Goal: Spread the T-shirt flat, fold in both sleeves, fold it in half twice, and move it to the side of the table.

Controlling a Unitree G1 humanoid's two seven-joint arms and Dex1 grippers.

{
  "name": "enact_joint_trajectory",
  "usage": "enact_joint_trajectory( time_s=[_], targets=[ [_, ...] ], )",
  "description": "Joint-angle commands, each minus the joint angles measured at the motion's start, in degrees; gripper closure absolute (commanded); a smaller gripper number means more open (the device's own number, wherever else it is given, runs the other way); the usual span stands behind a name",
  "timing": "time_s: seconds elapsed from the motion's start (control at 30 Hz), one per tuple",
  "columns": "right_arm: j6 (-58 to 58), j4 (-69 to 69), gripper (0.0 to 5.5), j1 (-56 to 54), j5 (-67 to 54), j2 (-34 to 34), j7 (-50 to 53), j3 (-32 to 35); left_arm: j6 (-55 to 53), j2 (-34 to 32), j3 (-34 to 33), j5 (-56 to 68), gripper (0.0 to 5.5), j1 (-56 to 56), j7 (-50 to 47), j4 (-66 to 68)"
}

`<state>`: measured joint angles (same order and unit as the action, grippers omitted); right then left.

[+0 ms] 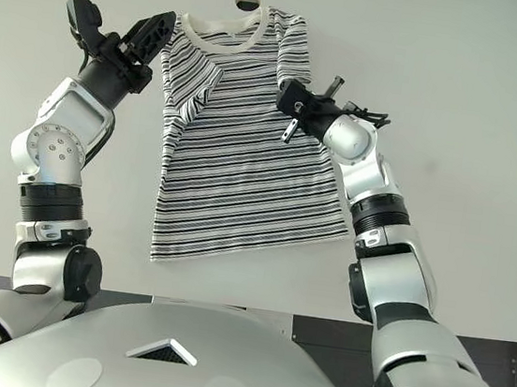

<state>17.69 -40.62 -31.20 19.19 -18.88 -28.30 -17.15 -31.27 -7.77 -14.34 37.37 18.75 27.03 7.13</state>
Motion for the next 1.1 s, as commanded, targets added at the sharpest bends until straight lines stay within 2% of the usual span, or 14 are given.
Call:
enact_joint_trajectory(
  time_s=[0.03,0.27,0.47,0.57,0.67,0.77,0.83,0.97,1.1],
  targets=[
    [0.8,3.1,4.76,0.9,-1.1,-0.8,-2.8,-0.7,-0.3,-0.3,0.0,-0.1,3.23,0.5,-0.5,0.8],
    [4.5,6.8,4.76,3.8,-3.9,-0.4,-9.9,-2.7,-0.2,-0.3,0.0,-0.3,3.23,1.0,-0.6,1.4],
    [6.2,4.9,4.76,3.6,-4.2,-1.1,-10.9,-2.9,-0.1,-0.3,0.0,-0.3,3.23,1.0,-0.6,1.6],
    [8.4,3.4,4.76,0.6,-9.4,-0.5,-8.1,2.8,-0.1,-0.4,0.0,-0.3,3.23,1.0,-0.5,1.8],
    [10.3,2.1,4.76,-2.5,-18.7,0.0,-10.4,9.3,0.0,-0.3,0.0,-0.3,3.23,1.1,-0.4,2.0],
    [10.3,-6.8,4.76,-8.0,-21.8,-1.0,-8.7,14.1,0.0,-0.3,0.1,-0.2,3.23,1.2,-0.3,2.1],
    [10.9,-13.4,4.76,-10.7,-18.3,-2.1,-4.9,13.6,0.0,-0.3,0.1,-0.1,3.23,1.1,-0.3,1.8],
    [8.7,-26.5,4.76,-15.0,-4.4,-3.9,9.6,5.8,0.0,-0.4,0.0,-0.1,3.23,1.1,-0.2,1.7],
    [5.4,-33.0,4.76,-15.3,2.7,-3.0,15.5,1.2,0.0,-0.6,0.0,-0.1,3.23,1.0,-0.1,1.6]
  ],
)
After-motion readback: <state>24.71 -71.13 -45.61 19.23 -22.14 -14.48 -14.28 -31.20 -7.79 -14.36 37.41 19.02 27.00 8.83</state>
